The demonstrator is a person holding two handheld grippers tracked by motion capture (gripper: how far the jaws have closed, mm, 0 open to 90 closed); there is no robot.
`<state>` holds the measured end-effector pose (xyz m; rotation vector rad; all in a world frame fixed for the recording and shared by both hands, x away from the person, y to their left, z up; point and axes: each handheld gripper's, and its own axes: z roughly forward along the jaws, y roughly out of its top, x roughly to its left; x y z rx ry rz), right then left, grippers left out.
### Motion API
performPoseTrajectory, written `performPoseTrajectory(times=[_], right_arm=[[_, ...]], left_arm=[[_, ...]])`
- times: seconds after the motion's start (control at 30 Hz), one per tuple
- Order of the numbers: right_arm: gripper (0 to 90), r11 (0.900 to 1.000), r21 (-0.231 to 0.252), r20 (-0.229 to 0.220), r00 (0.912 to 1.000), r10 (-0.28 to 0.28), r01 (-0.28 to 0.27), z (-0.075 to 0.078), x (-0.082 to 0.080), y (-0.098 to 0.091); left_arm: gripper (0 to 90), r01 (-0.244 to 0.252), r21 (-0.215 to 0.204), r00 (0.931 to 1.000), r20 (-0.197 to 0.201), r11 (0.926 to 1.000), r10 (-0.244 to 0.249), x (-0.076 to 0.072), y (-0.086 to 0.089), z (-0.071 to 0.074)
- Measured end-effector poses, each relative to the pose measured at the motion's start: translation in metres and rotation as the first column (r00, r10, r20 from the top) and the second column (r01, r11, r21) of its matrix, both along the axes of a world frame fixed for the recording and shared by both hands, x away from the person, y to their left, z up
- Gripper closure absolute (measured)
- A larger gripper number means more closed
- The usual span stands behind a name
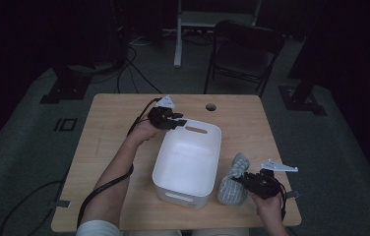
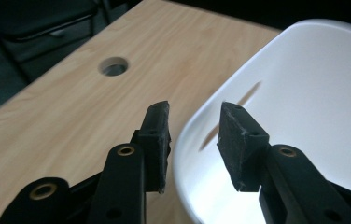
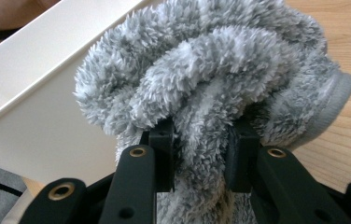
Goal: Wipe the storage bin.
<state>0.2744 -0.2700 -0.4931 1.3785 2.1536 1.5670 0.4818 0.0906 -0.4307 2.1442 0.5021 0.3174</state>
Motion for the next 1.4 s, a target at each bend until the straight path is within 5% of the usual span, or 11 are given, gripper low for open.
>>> performPoseTrajectory(times=[0.4, 0.73, 0.97, 1.27, 1.4], right_arm=[[69.4, 1.0, 0.008, -0.005, 1.0, -0.002, 0.002, -0.001, 0.002, 0.001], [69.4, 0.999, 0.033, 0.017, 0.9994, -0.029, 0.029, 0.008, 0.0, -0.009], [69.4, 0.9988, 0.034, 0.009, 0.9993, -0.035, 0.035, 0.006, 0.0, -0.016], [69.4, 0.9987, 0.028, 0.001, 0.9991, -0.043, 0.043, 0.006, -0.006, -0.029], [69.4, 0.9973, 0.047, 0.008, 0.9984, -0.056, 0.055, 0.008, -0.007, -0.033]], left_arm=[[81.5, -0.052, 0.009, 0.9985, 0.016, 0.9986, 0.051, -0.012, 0.022, -0.001], [72.3, -0.063, -0.074, 0.998, -0.003, 0.9953, 0.063, -0.009, 0.027, -0.002], [76.4, -0.064, -0.05, 0.9979, 0.007, 0.9967, 0.064, -0.008, 0.019, -0.006], [83.9, -0.094, -0.003, 0.9956, -0.003, 0.9956, 0.094, -0.027, 0.047, -0.001], [74.9, -0.103, -0.075, 0.9946, -0.017, 0.9918, 0.102, -0.025, 0.051, 0.002]])
